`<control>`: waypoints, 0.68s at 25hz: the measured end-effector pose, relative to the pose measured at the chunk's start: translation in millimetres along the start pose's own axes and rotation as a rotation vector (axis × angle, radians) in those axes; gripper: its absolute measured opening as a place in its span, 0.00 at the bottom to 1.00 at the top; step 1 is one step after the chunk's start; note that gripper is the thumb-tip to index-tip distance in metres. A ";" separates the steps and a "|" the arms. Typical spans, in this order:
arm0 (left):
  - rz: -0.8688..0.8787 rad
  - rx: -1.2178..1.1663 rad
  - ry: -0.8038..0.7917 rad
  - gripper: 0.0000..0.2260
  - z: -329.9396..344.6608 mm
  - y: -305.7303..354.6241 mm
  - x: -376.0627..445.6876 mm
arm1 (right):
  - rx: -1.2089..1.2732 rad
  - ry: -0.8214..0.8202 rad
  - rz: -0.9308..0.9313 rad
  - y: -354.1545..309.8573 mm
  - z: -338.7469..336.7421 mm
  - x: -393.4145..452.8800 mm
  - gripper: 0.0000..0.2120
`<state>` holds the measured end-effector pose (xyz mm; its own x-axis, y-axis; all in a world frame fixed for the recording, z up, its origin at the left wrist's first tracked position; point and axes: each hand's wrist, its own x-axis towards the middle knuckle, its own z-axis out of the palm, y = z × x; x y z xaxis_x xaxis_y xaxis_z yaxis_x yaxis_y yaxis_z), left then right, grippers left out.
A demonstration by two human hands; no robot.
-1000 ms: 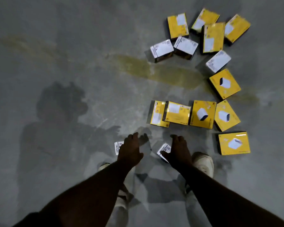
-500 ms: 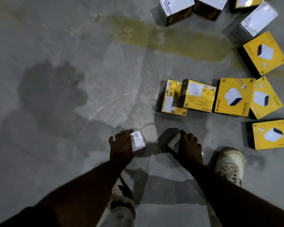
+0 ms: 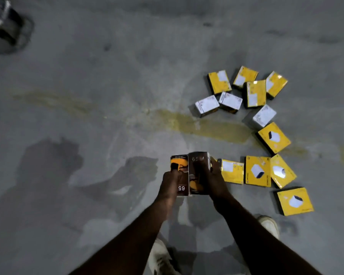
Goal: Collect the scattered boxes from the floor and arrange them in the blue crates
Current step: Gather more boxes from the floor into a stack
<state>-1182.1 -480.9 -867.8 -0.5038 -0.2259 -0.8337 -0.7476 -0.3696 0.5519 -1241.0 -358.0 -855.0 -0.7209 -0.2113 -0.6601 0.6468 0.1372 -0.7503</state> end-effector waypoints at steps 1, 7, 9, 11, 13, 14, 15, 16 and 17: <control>0.055 0.061 0.035 0.24 -5.3 18.5 -9.8 | 0.028 -0.004 0.001 -20.2 9.7 -7.9 0.16; 0.119 0.296 0.060 0.59 -13.0 112.5 -36.1 | 0.062 0.207 -0.068 -90.5 42.9 -26.9 0.28; 0.109 0.345 0.050 0.63 -6.5 135.7 -28.2 | 0.064 0.205 -0.051 -94.8 44.8 -13.2 0.34; 0.117 0.367 0.065 0.59 -4.7 153.0 -15.8 | 0.140 0.162 -0.011 -110.4 42.4 2.6 0.27; 0.078 0.376 0.075 0.55 -3.7 171.7 -9.6 | 0.166 0.126 0.010 -127.1 39.9 14.6 0.24; 0.062 0.357 0.062 0.51 -3.0 181.5 -3.8 | 0.180 0.113 0.018 -140.8 39.4 18.0 0.24; 0.044 0.325 0.060 0.47 -2.4 192.2 0.6 | 0.167 0.097 0.039 -149.5 38.6 24.6 0.23; 0.032 0.287 0.065 0.42 -1.6 202.3 4.9 | 0.135 0.077 0.061 -159.3 38.0 32.4 0.20; 0.030 0.240 0.069 0.40 -0.1 211.2 11.1 | 0.100 0.053 0.075 -170.0 36.6 39.3 0.16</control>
<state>-1345.5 -561.6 -760.5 -0.5030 -0.2980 -0.8113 -0.8181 -0.1385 0.5581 -1370.3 -425.1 -752.0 -0.6800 -0.1527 -0.7171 0.7189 0.0534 -0.6931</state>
